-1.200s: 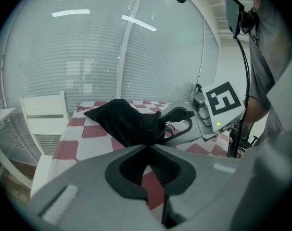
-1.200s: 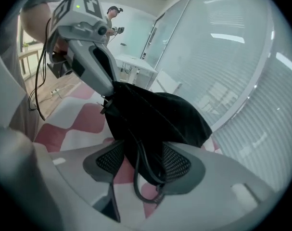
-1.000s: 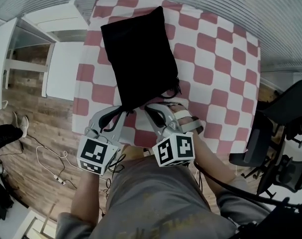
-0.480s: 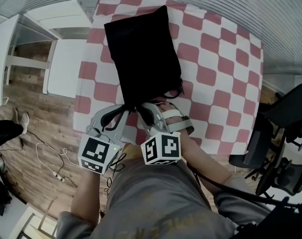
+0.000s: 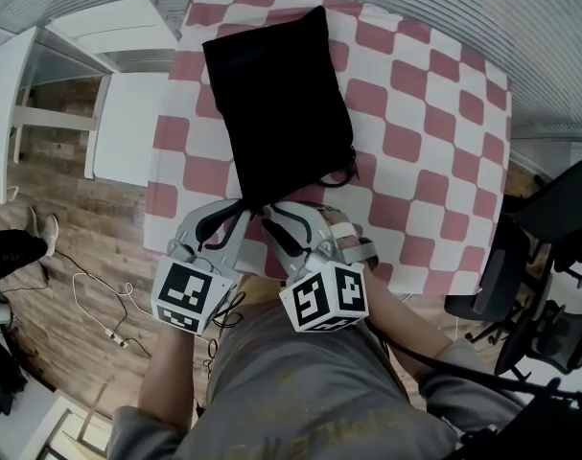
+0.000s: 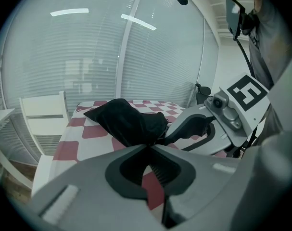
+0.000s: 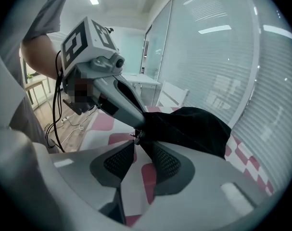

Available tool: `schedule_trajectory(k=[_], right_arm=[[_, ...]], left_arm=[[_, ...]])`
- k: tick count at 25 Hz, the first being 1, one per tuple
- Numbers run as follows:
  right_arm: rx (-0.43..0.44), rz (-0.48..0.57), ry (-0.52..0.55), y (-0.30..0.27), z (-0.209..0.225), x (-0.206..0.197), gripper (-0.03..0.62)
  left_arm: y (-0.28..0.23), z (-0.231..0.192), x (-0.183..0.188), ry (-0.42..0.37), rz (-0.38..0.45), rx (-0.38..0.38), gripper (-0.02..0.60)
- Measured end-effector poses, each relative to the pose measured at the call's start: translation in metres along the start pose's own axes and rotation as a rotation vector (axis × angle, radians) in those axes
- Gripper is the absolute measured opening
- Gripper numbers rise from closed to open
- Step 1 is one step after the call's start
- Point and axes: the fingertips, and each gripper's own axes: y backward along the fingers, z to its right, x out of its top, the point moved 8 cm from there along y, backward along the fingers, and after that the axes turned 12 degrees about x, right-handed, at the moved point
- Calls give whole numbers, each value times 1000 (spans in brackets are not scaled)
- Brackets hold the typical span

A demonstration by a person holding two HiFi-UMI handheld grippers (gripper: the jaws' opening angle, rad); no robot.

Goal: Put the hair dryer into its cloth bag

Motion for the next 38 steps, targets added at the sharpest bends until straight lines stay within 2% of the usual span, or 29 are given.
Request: schedule_trajectory(k=[2,4,7,8,14,17,20,23,25,28,29,32,36,38], right_arm=[[-3,27,-27,-4,2,2,167],[-18,24,-11,-12,3,4,167],[-74,-17,51,-19,-1,5,92],[-92,-14,49,-17,-2,5,92],[-152,57,-43,-4,10,8,87],[-158,36,-38,-18,16,10,86],[-149,14,-56,-33,22,7,84],[-100,-24,-65,-44,24,3,80],[-77,-51,-62,-43,25,-1,90],[-58,-70,-75,-32,27,-11,179],[-54,-73,-82,-26,27,-16,193],[-57,-83,-93,-8,22,-31,193],[-80,-69,-133,17,15,-47,184],[-115,-40,-150,30,18,-51,174]], left_arm=[[0,1,1,-3,-1,-7,14],[-1,2,2,-14,-7,-10,12],[-1,4,3,-55,-22,-7,14],[0,5,4,-59,-20,-10,14],[7,4,1,-42,12,-61,14],[9,12,5,-66,34,-75,14],[4,16,0,-113,1,-67,14],[-1,11,-10,-113,-37,-61,14],[-2,9,-15,-106,-41,-47,20],[2,8,-18,-67,-27,-33,40],[5,8,-20,-47,-22,-33,67],[18,8,-28,6,-10,-21,123],[40,9,-25,72,19,41,123],[47,10,-17,90,69,79,123]])
